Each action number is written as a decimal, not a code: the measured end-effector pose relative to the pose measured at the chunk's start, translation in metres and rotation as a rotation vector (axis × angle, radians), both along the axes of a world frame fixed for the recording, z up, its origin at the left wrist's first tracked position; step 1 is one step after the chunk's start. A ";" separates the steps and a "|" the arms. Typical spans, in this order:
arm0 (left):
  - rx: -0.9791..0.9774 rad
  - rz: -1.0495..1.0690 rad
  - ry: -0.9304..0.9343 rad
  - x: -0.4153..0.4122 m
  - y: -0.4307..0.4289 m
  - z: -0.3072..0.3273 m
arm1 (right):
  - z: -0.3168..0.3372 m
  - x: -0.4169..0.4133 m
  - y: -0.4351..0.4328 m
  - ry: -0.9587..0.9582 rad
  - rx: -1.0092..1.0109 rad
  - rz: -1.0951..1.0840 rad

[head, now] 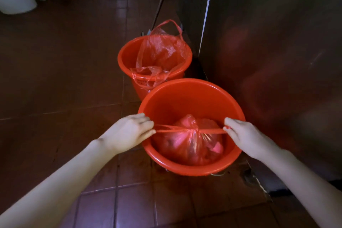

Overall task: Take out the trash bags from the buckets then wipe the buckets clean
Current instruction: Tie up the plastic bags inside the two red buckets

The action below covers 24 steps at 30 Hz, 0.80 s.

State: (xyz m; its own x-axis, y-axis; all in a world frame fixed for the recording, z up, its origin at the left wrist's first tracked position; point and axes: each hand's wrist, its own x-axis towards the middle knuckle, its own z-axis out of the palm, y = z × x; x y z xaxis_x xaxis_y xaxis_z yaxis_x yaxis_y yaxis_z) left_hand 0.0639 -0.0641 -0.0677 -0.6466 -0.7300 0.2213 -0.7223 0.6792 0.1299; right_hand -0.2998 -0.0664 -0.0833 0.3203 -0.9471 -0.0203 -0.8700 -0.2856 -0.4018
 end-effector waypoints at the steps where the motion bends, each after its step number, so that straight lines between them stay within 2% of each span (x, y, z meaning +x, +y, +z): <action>1: 0.013 0.023 0.011 -0.004 0.000 0.000 | 0.000 0.000 -0.002 0.023 -0.008 -0.028; 3: 0.065 0.116 0.095 -0.015 -0.003 0.000 | 0.002 0.009 -0.005 0.040 -0.005 -0.096; 5: 0.138 0.173 0.142 -0.023 -0.001 -0.003 | 0.002 0.015 0.000 -0.032 0.020 -0.117; 8: 0.222 0.162 0.148 -0.028 0.015 -0.012 | -0.004 0.005 0.018 -0.077 -0.046 -0.142; 11: 0.367 0.089 0.153 -0.036 0.035 -0.018 | -0.009 -0.011 0.038 -0.010 -0.012 -0.423; 13: 0.439 0.044 0.112 -0.039 0.045 -0.024 | -0.015 -0.012 0.046 -0.134 0.113 -0.540; 15: 0.418 0.039 0.084 -0.039 0.053 -0.028 | -0.018 -0.008 0.051 -0.235 0.130 -0.534; 24: 0.402 0.120 0.117 0.002 0.114 -0.032 | -0.019 0.044 0.034 -0.348 0.140 -0.334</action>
State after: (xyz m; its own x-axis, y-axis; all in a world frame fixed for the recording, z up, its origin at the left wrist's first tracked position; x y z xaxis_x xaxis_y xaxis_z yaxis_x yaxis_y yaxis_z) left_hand 0.0662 0.0498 -0.0994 -0.5392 -0.8416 -0.0293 -0.7579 0.4699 0.4526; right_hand -0.2560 -0.0320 -0.1023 0.0106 -0.9949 -0.1007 -0.7126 0.0631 -0.6987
